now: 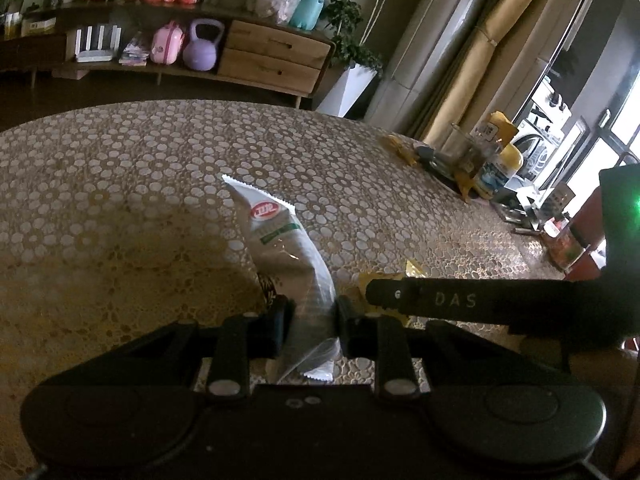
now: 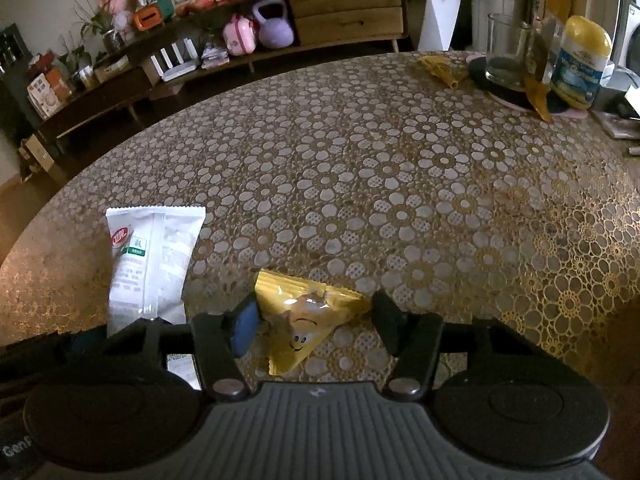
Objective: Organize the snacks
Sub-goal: 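Carry the yellow packet and white wrapper over the red box with both tools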
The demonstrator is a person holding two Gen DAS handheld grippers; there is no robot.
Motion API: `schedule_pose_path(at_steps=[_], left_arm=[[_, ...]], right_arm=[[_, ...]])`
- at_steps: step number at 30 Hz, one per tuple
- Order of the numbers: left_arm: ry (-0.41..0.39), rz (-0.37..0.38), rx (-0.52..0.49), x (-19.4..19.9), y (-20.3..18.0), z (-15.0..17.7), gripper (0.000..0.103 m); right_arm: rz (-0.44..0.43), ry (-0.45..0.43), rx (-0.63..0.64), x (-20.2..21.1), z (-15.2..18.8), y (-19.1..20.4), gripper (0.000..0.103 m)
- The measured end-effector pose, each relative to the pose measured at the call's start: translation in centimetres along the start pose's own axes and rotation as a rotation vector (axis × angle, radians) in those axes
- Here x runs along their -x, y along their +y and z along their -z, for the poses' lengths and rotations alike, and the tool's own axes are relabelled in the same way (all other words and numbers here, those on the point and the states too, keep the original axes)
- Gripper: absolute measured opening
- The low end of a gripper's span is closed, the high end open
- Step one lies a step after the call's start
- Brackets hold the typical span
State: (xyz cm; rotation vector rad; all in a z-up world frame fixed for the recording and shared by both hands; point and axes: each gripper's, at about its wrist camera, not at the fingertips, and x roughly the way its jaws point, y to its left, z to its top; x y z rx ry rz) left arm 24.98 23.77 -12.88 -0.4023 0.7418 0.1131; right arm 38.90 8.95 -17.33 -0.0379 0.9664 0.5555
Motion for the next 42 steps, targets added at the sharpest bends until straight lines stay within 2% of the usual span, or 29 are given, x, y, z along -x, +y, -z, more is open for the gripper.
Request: schedule_pose_path(at_steps=[4, 9, 19, 34, 39, 42], left_arm=[[0.003, -0.007, -0.013, 0.0, -0.2, 0.0, 0.022], [-0.003, -0.009, -0.034, 0.6, -0.9, 0.1, 0.021], [-0.003, 0.020, -0.087, 3.3, -4.2, 1.1, 0.021], [-0.005, 0.105, -0.224, 9.3, -12.3, 3.6, 0.019], [0.031, 0.109, -0.268, 9.5, -14.4, 5.0, 0.019], [0.074, 0.100, -0.234, 8.4, -13.9, 5.8, 0.016]], right_arm=[[0.000, 0.001, 0.016, 0.4, 0.3, 0.2, 0.047], [0.006, 0.013, 0.025, 1.6, 1.0, 0.1, 0.044], [-0.011, -0.004, 0.026, 7.3, 3.0, -1.0, 0.043], [-0.006, -0.093, 0.022, 19.2, 7.4, -5.1, 0.043], [0.017, -0.121, 0.017, 22.2, 9.0, -7.2, 0.043], [0.034, -0.132, 0.001, 23.3, 9.9, -8.5, 0.043]])
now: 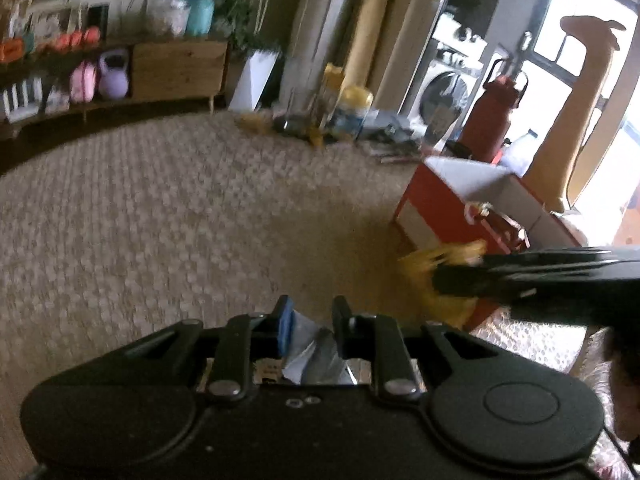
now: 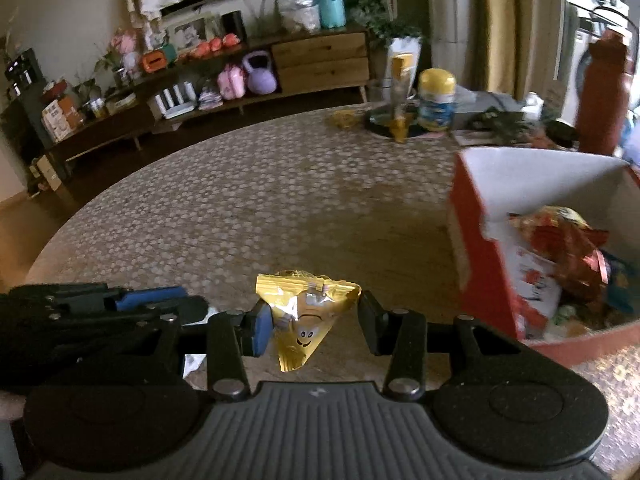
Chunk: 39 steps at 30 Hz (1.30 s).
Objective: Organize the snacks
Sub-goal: 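Carry the yellow packet and white wrapper over the red box with both tools, then lower into the box and open both tools to release yellow packet and white wrapper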
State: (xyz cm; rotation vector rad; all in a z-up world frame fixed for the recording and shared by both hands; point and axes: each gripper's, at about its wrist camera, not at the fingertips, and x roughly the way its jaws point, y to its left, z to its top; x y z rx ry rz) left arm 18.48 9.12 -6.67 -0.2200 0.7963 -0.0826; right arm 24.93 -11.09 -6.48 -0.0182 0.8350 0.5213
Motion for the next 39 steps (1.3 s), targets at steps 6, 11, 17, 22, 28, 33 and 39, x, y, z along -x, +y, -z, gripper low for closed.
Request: schedule_pose_path(at_steps=[6, 11, 17, 22, 28, 33, 39], left_arm=[[-0.005, 0.006, 0.000, 0.7, -1.0, -0.4, 0.016], [-0.030, 0.028, -0.048, 1.9, -3.7, -1.3, 0.016], [-0.049, 0.073, -0.119, 2.5, -8.0, -2.7, 0.016], [-0.059, 0.116, -0.175, 2.1, -11.8, -4.1, 0.016], [-0.087, 0.160, -0.240, 1.2, -16.3, -6.3, 0.016], [-0.117, 0.197, -0.274, 0.1, -19.9, -8.1, 0.016], [-0.098, 0.213, -0.306, -3.1, -23.2, -8.9, 0.016]], right_arm=[[0.018, -0.021, -0.028, 2.3, 0.8, -3.1, 0.043], [0.041, -0.042, -0.047, 4.0, 0.8, -5.3, 0.043], [0.067, -0.077, -0.058, 6.1, 0.4, -7.7, 0.043], [0.094, -0.098, -0.076, 7.3, 0.0, -10.0, 0.043], [0.150, -0.129, -0.116, 8.4, -0.6, -14.0, 0.043], [0.200, -0.134, -0.150, 8.5, -1.2, -17.6, 0.043], [0.257, -0.128, -0.214, 7.7, -1.7, -22.0, 0.043]])
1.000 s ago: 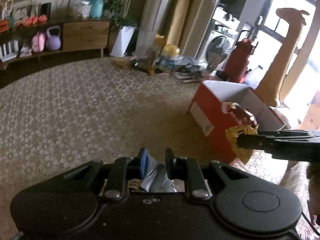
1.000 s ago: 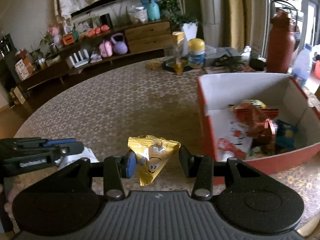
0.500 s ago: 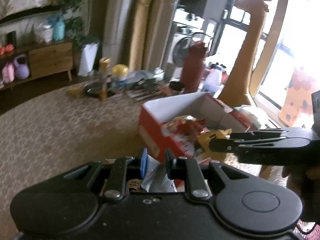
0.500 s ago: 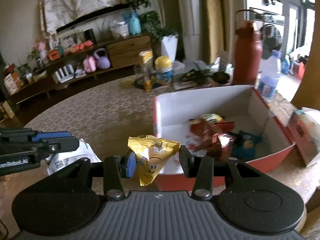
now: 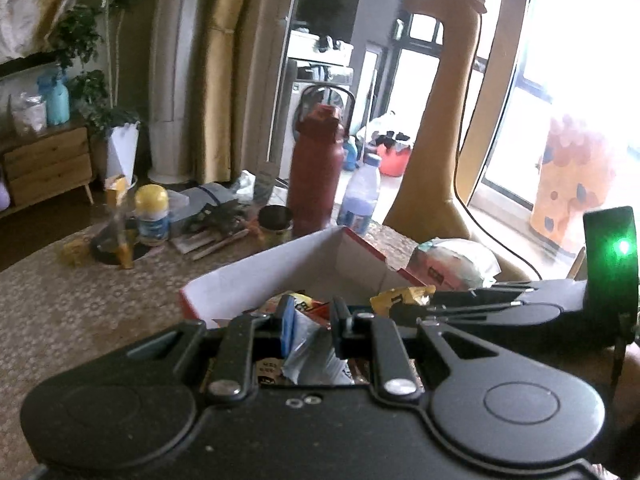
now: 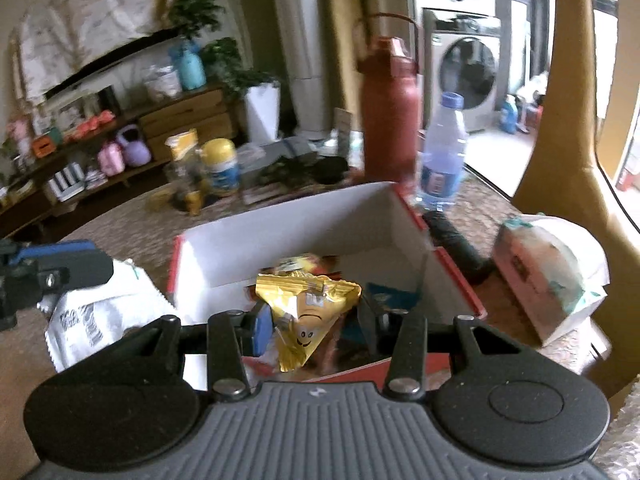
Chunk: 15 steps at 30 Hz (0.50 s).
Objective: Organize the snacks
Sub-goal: 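Lower into the box and open both tools to release yellow packet and white wrapper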
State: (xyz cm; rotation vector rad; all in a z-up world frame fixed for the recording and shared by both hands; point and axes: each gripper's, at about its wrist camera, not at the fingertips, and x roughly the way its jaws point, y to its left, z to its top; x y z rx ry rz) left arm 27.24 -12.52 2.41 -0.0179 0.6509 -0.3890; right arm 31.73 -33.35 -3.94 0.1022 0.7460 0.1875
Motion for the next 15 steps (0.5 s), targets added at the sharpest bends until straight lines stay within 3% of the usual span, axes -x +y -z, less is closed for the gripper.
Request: schedule_pose_path(at_steps=[15], left_arm=[[0.130, -0.056, -0.010, -9.6, -0.9, 1.2, 0.016]], right_arm=[[0.063, 0.083, -0.073, -6.8, 0.5, -4.7, 0.043]])
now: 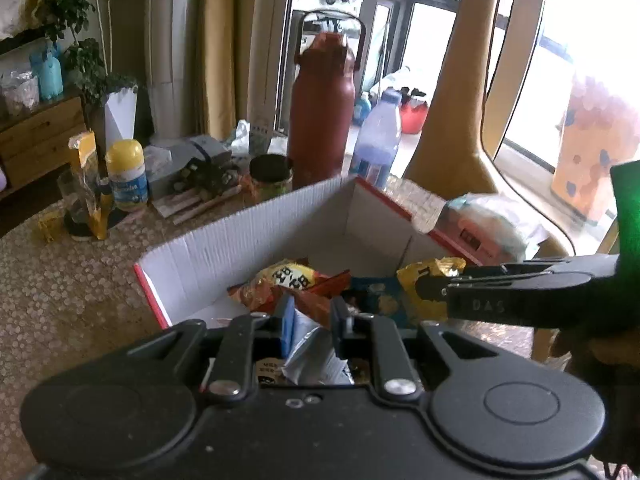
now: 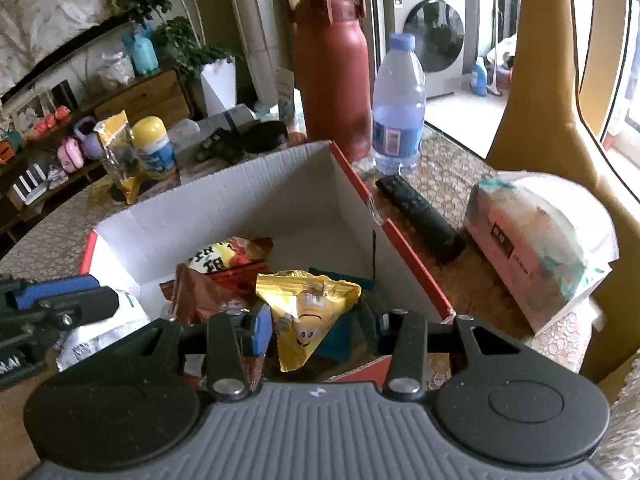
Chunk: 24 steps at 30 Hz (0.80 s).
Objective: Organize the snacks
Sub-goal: 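Lower into the box and open both tools to release yellow packet and white wrapper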
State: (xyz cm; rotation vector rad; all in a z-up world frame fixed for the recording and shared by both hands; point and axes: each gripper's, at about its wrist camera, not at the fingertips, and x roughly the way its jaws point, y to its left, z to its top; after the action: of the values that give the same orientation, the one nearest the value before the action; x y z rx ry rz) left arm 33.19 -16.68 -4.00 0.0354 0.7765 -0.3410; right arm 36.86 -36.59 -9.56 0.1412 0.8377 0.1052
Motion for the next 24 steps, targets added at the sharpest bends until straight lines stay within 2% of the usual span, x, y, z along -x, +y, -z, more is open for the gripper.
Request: schedule_pose_path(at_steps=[10, 12, 16, 20, 22, 24], left_arm=[[0.014, -0.014, -0.050, -1.4, -1.3, 1.1, 0.017], [0.028, -0.004, -0.045, -1.5, -1.4, 1.1, 0.023], [0.068, 0.016, -0.013, -1.9, -1.5, 1.6, 0.029], [0.075, -0.003, 0.002, -1.7, -1.6, 2.2, 0.053], [0.068, -0.009, 0.009, -1.3, -1.5, 2.4, 0.058], [0.059, -0.021, 0.017, -0.7, -1.4, 2.5, 0.068]], right_arm=[[-0.008, 0.034, 0.006, -1.7, 1.2, 0.5, 0.045], [-0.001, 0.027, 0.007, -1.7, 1.4, 0.7, 0.045], [-0.017, 0.031, 0.002, -1.5, 1.6, 0.8, 0.047], [-0.032, 0.019, 0.015, -0.7, 1.9, 1.0, 0.052], [-0.040, 0.012, 0.010, -0.2, 2.0, 0.9, 0.054], [-0.055, 0.001, 0.001, 0.3, 2.1, 0.7, 0.057]])
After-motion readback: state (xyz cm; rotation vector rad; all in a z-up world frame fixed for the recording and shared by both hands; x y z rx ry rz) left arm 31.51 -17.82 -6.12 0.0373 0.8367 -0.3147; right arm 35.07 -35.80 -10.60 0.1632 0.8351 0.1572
